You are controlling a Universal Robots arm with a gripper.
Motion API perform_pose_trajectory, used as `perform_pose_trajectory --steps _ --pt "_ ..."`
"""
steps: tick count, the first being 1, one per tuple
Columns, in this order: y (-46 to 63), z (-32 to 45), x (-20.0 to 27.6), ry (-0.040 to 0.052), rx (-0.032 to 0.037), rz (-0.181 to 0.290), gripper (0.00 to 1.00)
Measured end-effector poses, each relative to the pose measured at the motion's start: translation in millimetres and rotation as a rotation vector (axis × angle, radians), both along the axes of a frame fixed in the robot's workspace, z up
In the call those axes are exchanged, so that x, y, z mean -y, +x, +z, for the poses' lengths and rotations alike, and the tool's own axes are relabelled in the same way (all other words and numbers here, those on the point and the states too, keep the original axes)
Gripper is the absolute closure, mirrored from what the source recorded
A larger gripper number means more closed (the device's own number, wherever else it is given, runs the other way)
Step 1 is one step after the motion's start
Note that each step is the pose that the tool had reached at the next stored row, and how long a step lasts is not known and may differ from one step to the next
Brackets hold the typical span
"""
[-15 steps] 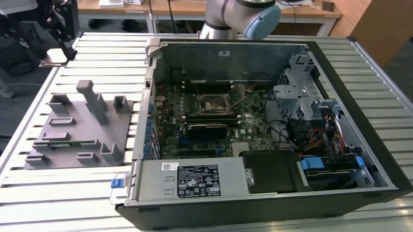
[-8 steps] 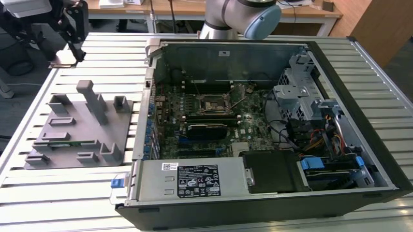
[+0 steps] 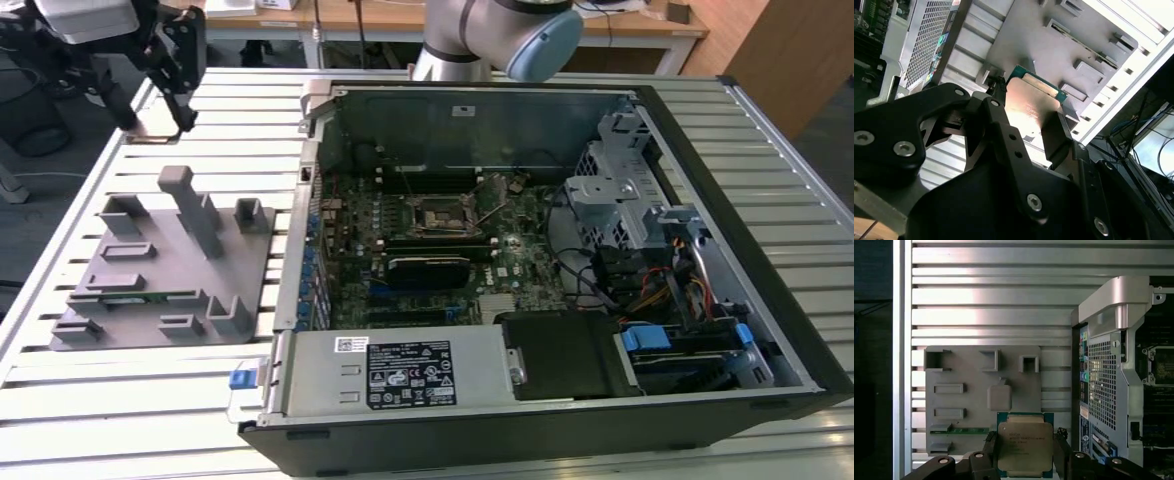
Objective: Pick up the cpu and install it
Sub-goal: 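Pick up the cpu and move it towards the insertion slot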
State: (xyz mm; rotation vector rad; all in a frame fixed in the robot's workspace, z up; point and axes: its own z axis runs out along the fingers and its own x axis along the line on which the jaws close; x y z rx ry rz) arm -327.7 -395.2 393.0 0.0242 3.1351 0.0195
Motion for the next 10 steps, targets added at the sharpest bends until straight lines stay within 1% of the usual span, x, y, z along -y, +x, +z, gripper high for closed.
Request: perform_pose_trajectory --steps 6,10 --pt "14.8 -3.0 0.0 0.0 0.0 0.0 0.47" --pt "30.1 -5.2 0.0 0.0 0.0001 0.0 0.47"
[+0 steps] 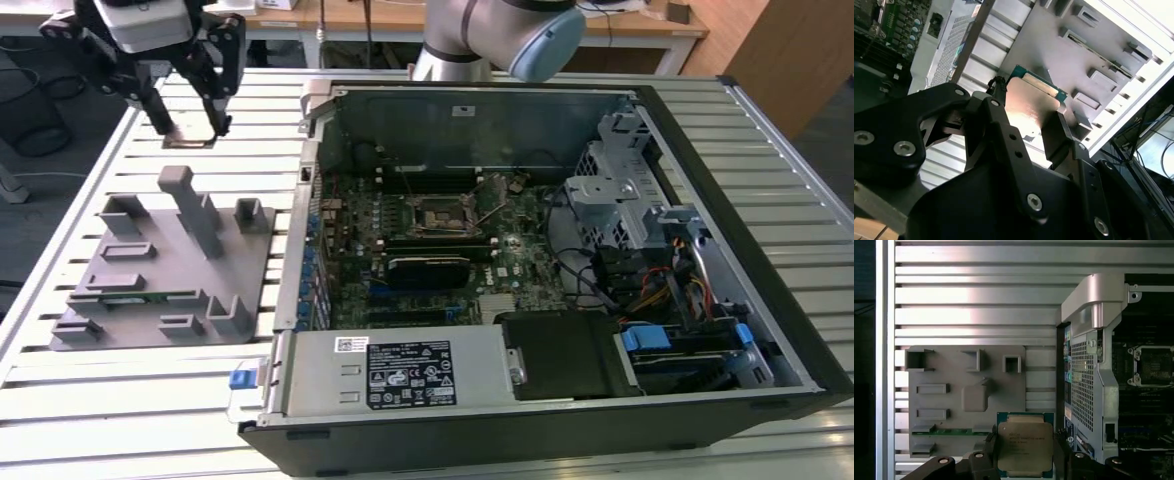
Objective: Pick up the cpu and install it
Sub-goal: 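Pick up the cpu and move it towards the insertion slot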
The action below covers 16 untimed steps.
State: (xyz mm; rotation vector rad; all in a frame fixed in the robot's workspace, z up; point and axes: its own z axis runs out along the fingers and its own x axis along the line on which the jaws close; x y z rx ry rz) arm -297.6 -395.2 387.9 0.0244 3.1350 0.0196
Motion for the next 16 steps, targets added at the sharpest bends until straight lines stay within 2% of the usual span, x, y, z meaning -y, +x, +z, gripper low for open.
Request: perform_pose_trajectory --steps 9,16 --pt "22.3 -3.9 -0.1 0.0 0.0 0.0 0.47" --pt "34.7 -7.0 -0.1 0.0 -0.0001 0.0 0.47"
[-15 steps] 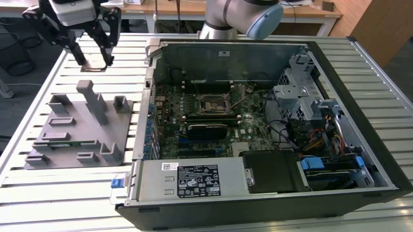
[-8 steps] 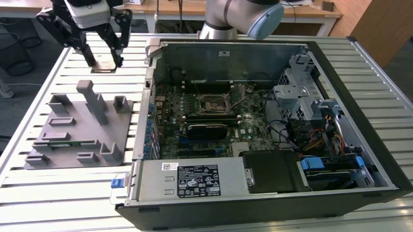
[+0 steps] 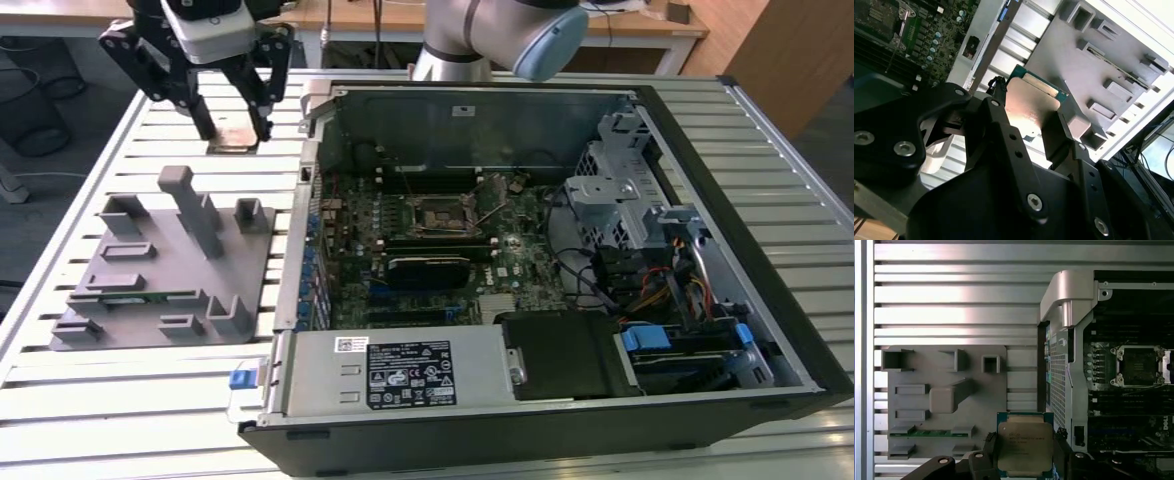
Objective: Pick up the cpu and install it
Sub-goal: 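Pick up the cpu and move it towards the insertion slot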
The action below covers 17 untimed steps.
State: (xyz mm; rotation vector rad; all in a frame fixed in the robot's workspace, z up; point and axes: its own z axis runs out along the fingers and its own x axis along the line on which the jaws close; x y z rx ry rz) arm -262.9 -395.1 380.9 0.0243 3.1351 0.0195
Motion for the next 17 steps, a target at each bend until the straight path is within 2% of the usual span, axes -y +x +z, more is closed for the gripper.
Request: perform_pose_trajectory --steps 17 --pt "33.0 -6.1 0.0 0.0 0.0 0.0 0.47"
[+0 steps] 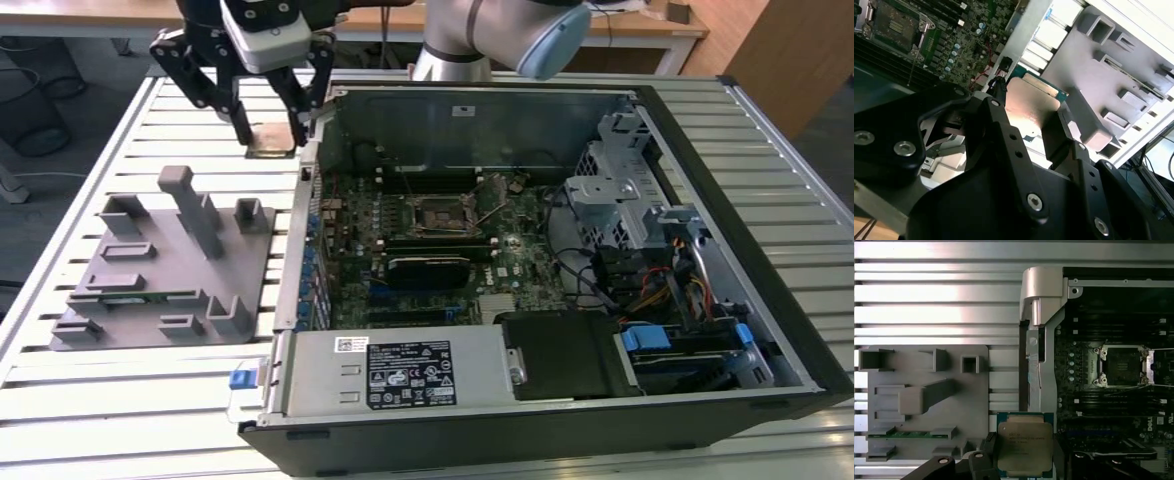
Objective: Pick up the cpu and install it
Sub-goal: 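Pick up the cpu and move it towards the insertion slot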
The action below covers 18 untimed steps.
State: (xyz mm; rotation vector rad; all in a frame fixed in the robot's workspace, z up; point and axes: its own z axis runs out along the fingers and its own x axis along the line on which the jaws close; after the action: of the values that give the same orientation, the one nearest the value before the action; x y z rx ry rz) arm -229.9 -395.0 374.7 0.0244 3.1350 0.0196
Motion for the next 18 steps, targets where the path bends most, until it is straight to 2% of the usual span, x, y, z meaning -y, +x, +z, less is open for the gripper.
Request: perform_pose_trajectory --steps 11,18 --pt "29.4 -3.3 0.0 0.0 0.0 0.0 0.47" --pt "52.6 -5.3 0.0 0.0001 0.0001 0.0 0.47"
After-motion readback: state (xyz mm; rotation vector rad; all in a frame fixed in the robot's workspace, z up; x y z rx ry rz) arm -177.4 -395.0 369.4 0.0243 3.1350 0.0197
